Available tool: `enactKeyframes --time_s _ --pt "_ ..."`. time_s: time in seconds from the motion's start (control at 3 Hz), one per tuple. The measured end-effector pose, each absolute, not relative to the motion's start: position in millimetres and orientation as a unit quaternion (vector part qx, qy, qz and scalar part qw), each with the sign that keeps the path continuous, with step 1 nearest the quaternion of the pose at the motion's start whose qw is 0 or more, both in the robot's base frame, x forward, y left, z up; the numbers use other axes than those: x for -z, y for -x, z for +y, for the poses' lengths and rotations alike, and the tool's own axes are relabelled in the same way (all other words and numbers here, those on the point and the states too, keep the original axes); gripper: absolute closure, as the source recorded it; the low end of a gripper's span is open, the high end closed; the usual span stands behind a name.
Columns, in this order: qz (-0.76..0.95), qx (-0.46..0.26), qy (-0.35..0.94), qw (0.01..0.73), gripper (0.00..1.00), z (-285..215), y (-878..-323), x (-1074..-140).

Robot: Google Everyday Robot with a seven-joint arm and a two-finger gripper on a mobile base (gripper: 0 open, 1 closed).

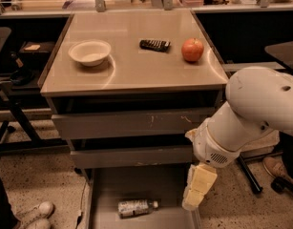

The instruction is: Pick blue plastic bottle from bottom drawer and place on counter

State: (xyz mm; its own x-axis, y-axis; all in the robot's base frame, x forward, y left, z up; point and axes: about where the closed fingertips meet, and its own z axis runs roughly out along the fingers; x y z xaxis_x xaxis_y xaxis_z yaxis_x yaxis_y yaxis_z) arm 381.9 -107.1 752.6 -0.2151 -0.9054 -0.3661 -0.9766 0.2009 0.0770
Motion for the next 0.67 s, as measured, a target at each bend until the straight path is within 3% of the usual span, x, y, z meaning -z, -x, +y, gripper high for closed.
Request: enactKeyframes --time_s 0.67 --pt "0.751 -0.206 0.61 0.144 0.0 -54.0 -394.0 -662.6"
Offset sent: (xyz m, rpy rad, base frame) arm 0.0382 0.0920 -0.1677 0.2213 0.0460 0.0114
